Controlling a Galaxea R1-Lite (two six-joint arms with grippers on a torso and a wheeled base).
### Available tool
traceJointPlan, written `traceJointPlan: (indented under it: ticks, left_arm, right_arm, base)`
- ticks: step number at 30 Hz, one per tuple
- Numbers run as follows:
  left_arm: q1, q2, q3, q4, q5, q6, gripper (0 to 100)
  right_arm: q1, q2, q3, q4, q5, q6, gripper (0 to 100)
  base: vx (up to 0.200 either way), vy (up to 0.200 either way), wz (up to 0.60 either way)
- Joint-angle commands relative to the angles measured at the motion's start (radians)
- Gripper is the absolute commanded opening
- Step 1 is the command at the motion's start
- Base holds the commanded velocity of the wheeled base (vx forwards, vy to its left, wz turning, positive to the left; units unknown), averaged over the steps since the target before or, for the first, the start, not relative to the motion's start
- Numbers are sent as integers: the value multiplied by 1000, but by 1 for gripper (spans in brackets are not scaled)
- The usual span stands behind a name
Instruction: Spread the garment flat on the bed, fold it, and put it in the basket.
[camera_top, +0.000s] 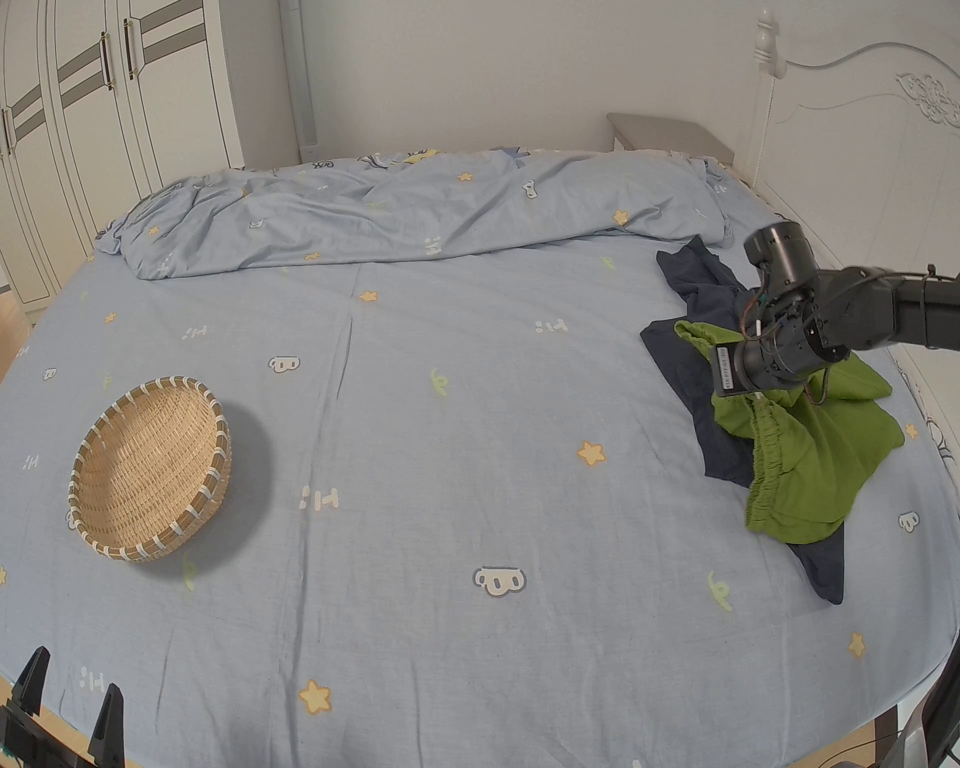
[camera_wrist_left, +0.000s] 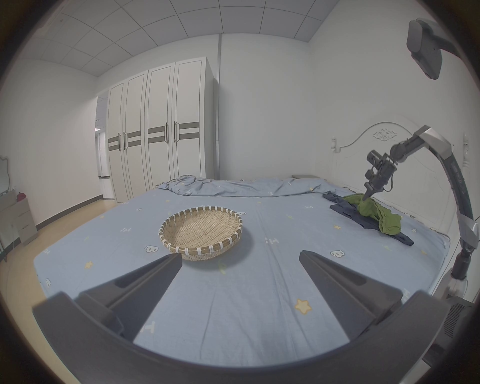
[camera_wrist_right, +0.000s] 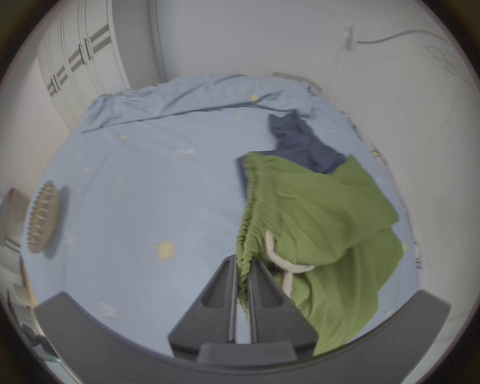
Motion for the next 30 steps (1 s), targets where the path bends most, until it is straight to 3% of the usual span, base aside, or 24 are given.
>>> traceJointPlan:
  ticks: [1,4,5,6,8,9,12,13,14,21,22,30]
  left_arm:
    - [0,-15,13,0,1,0,100]
    - [0,-15,13,0,-1,0,100]
    - [0,-15,13,0,1,0,100]
    - [0,-15,13,0,1,0,100]
    - [0,-15,13,0,-1,0,100]
    - [0,-15,13,0,-1,0,100]
    - [0,-15,13,0,1,0,100]
    - [0,-15,13,0,1,0,100]
    - [0,-15,13,0,-1,0,100]
    - [0,-15,13,0,-1,0,100]
    - [0,-15,13,0,1,0,100]
    - [0,-15,13,0,-1,0,100]
  right_arm:
    - [215,-64,-190,191,111,160,0]
    - [286,-63,-233,244,153,198,0]
    - [341,-61,-257,253,170,221,0]
    - [345,-61,-259,253,170,223,0]
    - [439,-55,-308,256,168,260,0]
    - [439,-55,-308,256,168,260,0]
    - [563,-21,-327,254,168,333,0]
    - [563,-21,-327,254,168,333,0]
    - [638,-9,-327,248,170,399,0]
    - [698,3,-327,239,159,447,0]
    - [717,-1,-327,188,157,503,0]
    - [706,17,-327,144,159,531,0]
  base:
    - [0,0,0]
    - [0,0,0]
    - [0,0,0]
    - [0,0,0]
    - [0,0,0]
    - [0,0,0]
    - [0,0,0]
    - [0,0,0]
    - [0,0,0]
    - [0,0,0]
    - [0,0,0]
    - [0,0,0]
